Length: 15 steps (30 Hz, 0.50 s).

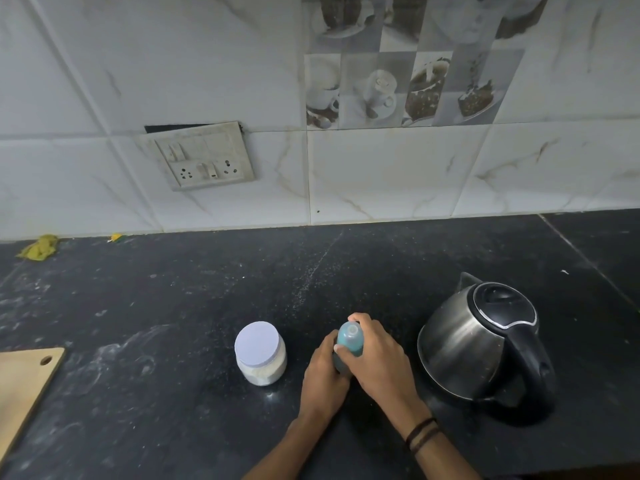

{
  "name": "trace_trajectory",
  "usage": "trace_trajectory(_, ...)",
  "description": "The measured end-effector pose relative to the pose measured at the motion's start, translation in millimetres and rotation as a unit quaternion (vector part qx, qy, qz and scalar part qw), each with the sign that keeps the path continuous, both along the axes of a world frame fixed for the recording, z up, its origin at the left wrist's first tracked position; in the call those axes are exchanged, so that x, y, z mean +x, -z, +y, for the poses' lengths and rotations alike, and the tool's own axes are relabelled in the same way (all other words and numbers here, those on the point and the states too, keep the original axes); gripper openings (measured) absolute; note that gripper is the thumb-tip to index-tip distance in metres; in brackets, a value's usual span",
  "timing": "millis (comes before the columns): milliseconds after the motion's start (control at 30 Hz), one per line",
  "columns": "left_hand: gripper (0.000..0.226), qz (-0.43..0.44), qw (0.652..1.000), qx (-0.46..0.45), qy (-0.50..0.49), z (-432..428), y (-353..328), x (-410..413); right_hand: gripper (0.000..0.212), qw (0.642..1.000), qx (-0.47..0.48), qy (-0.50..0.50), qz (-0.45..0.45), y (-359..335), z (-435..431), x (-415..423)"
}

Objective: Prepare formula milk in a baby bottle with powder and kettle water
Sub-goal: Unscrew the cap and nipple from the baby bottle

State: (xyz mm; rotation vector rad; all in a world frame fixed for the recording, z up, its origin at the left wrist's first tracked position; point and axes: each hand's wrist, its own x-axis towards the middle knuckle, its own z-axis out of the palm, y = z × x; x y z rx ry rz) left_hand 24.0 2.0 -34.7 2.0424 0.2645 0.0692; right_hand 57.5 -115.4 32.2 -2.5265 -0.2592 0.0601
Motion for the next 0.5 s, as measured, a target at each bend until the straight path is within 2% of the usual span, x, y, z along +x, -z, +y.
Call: trace_trajectory(500, 0.058, 0.006, 0.999, 0.046, 0.027, 4.6, -2.4, 0.8, 0.058, 1.000, -0.015, -0.021, -0.013, 11.0, 1.6, 7.9)
